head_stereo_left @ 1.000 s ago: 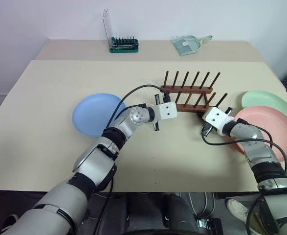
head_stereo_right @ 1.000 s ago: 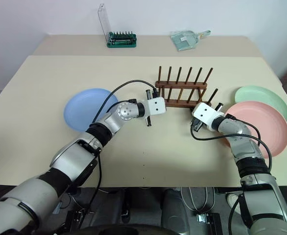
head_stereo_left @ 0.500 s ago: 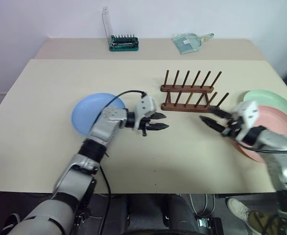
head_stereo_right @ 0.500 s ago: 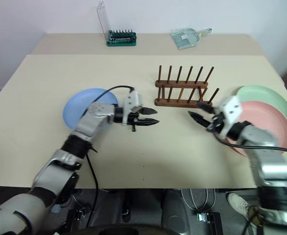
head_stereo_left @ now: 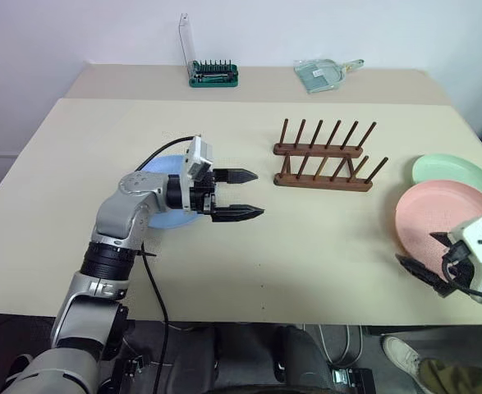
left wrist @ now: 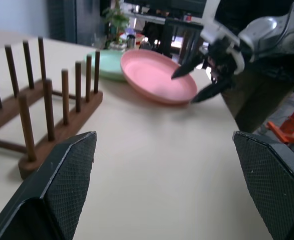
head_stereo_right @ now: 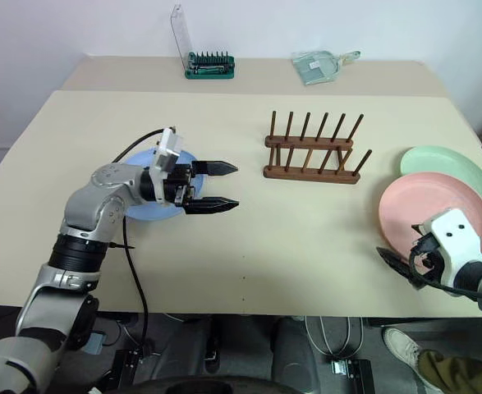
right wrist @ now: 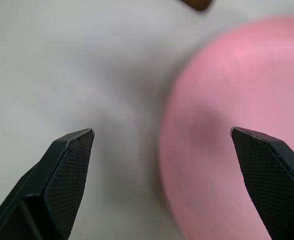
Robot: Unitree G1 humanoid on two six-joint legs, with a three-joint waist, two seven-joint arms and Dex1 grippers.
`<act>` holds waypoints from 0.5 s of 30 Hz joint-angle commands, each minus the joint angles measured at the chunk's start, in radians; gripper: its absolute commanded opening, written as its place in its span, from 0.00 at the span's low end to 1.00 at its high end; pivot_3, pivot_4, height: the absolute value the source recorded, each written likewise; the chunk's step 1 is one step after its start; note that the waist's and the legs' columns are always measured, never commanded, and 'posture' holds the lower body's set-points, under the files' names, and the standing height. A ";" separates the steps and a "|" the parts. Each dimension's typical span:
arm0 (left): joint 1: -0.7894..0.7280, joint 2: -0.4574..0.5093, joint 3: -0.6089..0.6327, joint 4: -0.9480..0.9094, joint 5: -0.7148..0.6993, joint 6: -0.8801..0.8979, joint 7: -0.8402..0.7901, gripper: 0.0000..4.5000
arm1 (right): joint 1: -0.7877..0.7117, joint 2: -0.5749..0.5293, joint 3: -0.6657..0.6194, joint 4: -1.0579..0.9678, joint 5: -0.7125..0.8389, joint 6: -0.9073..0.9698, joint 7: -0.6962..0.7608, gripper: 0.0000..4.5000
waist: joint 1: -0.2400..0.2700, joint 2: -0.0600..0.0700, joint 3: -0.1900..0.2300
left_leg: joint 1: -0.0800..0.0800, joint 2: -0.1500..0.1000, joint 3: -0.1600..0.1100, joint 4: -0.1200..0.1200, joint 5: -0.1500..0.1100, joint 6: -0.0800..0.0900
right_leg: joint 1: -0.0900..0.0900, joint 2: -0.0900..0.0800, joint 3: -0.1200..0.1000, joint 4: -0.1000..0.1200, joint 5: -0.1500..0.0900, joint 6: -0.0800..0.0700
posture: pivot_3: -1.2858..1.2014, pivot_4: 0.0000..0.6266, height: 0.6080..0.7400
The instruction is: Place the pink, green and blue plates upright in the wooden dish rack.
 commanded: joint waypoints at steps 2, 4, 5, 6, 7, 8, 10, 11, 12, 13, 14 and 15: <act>0.007 -0.001 0.003 -0.047 -0.009 -0.048 0.005 0.99 | 0.001 -0.004 0.012 0.034 -0.079 -0.049 -0.008 0.99 | -0.001 0.000 0.000 | 0.000 0.000 0.000 0.000 0.000 0.000 | 0.000 0.000 0.000 0.000 0.000 0.000 | 0.52 0.24 0.88; 0.016 0.005 0.000 -0.064 -0.018 -0.048 -0.001 0.99 | 0.002 -0.003 0.028 0.061 -0.100 -0.064 0.001 0.99 | -0.001 0.000 0.000 | 0.000 0.000 0.000 0.000 0.000 0.000 | 0.000 0.000 0.000 0.000 0.000 0.000 | 0.52 0.24 0.88; 0.019 0.008 0.000 -0.073 -0.023 -0.045 -0.003 0.99 | -0.001 -0.002 0.039 0.076 -0.108 -0.071 0.005 0.99 | -0.002 0.000 0.000 | 0.000 0.000 0.000 0.000 0.000 0.000 | 0.000 0.000 0.000 0.000 0.000 0.000 | 0.52 0.24 0.88; 0.023 0.008 0.001 -0.080 -0.026 -0.045 -0.003 0.99 | -0.001 -0.003 0.053 0.091 -0.119 -0.083 0.011 0.99 | -0.002 0.000 0.000 | 0.000 0.000 0.000 0.000 0.000 0.000 | 0.000 0.000 0.000 0.000 0.000 0.000 | 0.52 0.24 0.88; 0.025 0.008 0.001 -0.084 -0.027 -0.043 -0.001 0.99 | -0.002 -0.001 0.067 0.103 -0.125 -0.085 0.015 0.99 | -0.002 0.000 0.000 | 0.000 0.000 0.000 0.000 0.000 0.000 | 0.000 0.000 0.000 0.000 0.000 0.000 | 0.52 0.24 0.88; 0.027 0.008 0.001 -0.088 -0.025 -0.043 0.003 1.00 | -0.003 0.001 0.083 0.119 -0.138 -0.092 0.014 0.94 | -0.002 0.000 0.000 | 0.000 0.000 0.000 0.000 0.000 0.000 | 0.000 0.000 0.000 0.000 0.000 0.000 | 0.52 0.24 0.88; 0.030 0.006 0.001 -0.093 -0.022 -0.046 0.012 1.00 | -0.007 0.004 0.107 0.147 -0.156 -0.111 0.017 0.81 | -0.002 0.000 0.000 | 0.000 0.000 0.000 0.000 0.000 0.000 | 0.000 0.000 0.000 0.000 0.000 0.000 | 0.52 0.24 0.88; 0.031 0.005 0.001 -0.097 -0.024 -0.041 0.016 1.00 | -0.009 0.004 0.113 0.153 -0.157 -0.114 0.022 0.71 | -0.002 -0.001 0.000 | 0.000 0.000 0.000 0.000 0.000 0.000 | 0.000 0.000 0.000 0.000 0.000 0.000 | 0.52 0.24 0.88; 0.032 0.005 0.000 -0.101 -0.024 -0.041 0.019 1.00 | -0.014 0.004 0.116 0.159 -0.162 -0.122 0.021 0.60 | -0.002 -0.001 0.000 | 0.000 0.000 0.000 0.000 0.000 0.000 | 0.000 0.000 0.000 0.000 0.000 0.000 | 0.52 0.24 0.88; 0.033 0.004 0.000 -0.105 -0.025 -0.040 0.022 1.00 | -0.020 0.003 0.117 0.167 -0.166 -0.131 0.021 0.49 | -0.002 -0.001 0.000 | 0.000 0.000 0.000 0.000 0.000 0.000 | 0.000 0.000 0.000 -0.001 0.000 0.000 | 0.52 0.24 0.88; 0.033 0.005 0.000 -0.107 -0.025 -0.039 0.025 1.00 | -0.023 0.001 0.118 0.170 -0.168 -0.135 0.021 0.37 | -0.002 -0.001 0.000 | 0.000 0.000 0.000 0.000 0.000 0.000 | 0.000 0.000 0.000 -0.001 0.000 0.000 | 0.52 0.24 0.88; 0.033 0.004 0.000 -0.108 -0.025 -0.039 0.027 1.00 | -0.028 -0.001 0.116 0.175 -0.170 -0.141 0.022 0.26 | -0.001 -0.001 0.000 | 0.000 0.000 0.000 0.000 0.000 0.000 | 0.001 0.000 0.000 -0.001 0.000 0.000 | 0.52 0.24 0.88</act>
